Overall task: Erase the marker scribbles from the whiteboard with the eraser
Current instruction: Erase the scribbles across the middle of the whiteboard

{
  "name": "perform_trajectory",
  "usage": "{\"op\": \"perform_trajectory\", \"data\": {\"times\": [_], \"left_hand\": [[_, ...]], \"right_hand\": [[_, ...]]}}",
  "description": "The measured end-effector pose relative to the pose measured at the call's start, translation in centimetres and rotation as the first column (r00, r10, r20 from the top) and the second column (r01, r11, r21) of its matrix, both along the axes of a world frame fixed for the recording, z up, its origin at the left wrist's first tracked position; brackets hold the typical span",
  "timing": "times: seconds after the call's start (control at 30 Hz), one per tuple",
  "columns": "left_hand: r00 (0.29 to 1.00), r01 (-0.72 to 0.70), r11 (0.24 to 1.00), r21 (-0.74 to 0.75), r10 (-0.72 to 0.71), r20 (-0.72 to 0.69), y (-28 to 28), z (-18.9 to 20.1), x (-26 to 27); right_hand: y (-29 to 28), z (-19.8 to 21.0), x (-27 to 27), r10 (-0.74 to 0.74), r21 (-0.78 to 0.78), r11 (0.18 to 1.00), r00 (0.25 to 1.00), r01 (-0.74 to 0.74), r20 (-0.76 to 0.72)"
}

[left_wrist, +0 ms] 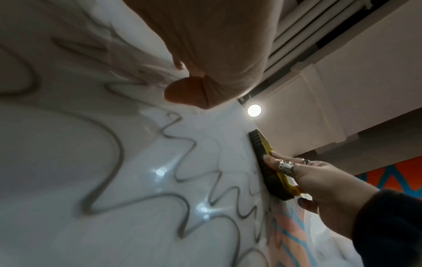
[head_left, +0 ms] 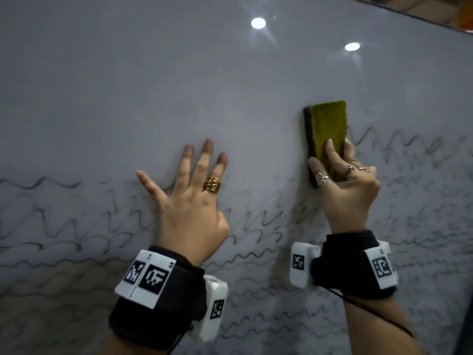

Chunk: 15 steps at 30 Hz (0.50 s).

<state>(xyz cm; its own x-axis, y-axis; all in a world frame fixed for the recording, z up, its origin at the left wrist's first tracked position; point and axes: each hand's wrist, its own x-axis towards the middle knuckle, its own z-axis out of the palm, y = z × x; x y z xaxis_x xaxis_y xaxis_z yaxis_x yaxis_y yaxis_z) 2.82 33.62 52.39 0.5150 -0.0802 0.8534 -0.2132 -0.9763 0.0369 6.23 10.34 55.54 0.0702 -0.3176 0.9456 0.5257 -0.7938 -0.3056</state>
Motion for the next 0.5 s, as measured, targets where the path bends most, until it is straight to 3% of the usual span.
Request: {"op": "perform_trajectory", "data": {"times": [0.13,0.23,0.37,0.5], "left_hand": [[0.999,0.019,0.999,-0.032,-0.021,-0.042,-0.4,0.2,-0.1],[1.000,0.024,0.998,-0.053,-0.025,-0.018,-0.8,0.4,0.0],[0.999,0.035,0.999,-0.031,-0.034,0.022,-0.5,0.3,0.2],[0.998,0.061,0.998,-0.003,-0.061,-0.022,0.0,0.5,-0.2]], "right_hand": [[4.1,-1.0,0.1,-0.036,-0.236,0.971,0.999,0.043,0.033],[4.7,-1.2,0.2,-0.049,-0.257,0.964,0.997,0.063,0.059],[4.4,-1.0,-0.1,-0.045,-0.205,0.977,0.998,0.053,0.042],[1.4,-1.6,-0.2,0.023,0.107,0.994,0.997,-0.016,-0.067]]}}
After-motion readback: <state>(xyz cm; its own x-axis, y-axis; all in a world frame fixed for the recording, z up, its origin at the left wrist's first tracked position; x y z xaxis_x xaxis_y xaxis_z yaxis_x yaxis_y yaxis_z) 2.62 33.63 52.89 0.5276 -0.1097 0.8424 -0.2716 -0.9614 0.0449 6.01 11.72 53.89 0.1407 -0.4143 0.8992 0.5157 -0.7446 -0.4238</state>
